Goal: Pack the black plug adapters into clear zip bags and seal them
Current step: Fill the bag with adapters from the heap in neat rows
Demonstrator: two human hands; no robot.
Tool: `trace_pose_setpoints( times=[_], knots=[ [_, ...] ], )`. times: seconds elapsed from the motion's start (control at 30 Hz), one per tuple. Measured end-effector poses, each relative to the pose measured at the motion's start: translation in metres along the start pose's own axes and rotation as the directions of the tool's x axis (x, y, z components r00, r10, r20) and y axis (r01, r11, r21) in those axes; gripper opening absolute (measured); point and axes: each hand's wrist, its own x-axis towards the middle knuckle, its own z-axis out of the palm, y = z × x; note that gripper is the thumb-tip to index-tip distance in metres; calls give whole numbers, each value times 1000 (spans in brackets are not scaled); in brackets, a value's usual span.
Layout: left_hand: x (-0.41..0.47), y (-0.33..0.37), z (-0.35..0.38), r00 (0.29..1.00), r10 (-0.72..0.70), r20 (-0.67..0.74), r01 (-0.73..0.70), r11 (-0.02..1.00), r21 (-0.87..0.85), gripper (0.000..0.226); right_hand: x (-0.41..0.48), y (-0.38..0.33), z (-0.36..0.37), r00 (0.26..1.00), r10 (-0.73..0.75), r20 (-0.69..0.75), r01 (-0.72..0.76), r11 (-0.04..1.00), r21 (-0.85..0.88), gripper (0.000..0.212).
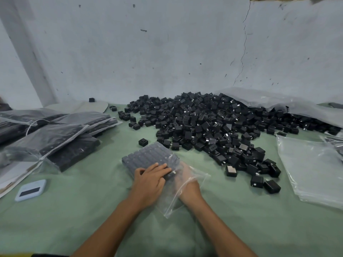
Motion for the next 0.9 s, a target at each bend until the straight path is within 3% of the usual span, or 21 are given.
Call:
trace_pose_setpoints(
  times=[0.1,0.23,0.4,0.5,0.57,0.7,0.8,0.9],
  knots=[
    [4,0,-1,999,36,24,-35,999,-36,51,-5,-6,-6,999,-27,45,18,980,198,21],
    [9,2,2,995,89,44,-88,995,-40,51,-8,-9,-9,998,-42,51,31,979,202,24],
    [14,3,3,994,97,52,-94,994,-55,50,-8,-10,-10,994,98,48,-104,981,164,11],
    [12,3,4,995,88,44,-86,995,-46,49,-12,-13,-11,993,112,25,-113,992,50,50],
    [12,3,4,995,86,45,-84,996,-38,49,-13,-15,-13,991,130,37,-131,990,45,62],
    [12,5,1,995,78,60,-75,996,-51,49,-13,-17,-14,977,199,70,-208,966,152,51],
    [10,6,0,996,74,51,-71,996,-52,49,-20,-13,-21,987,82,138,-108,974,197,51],
    [9,7,-1,997,72,36,-70,996,-55,48,-32,0,-38,977,53,205,-92,978,185,20]
  ],
)
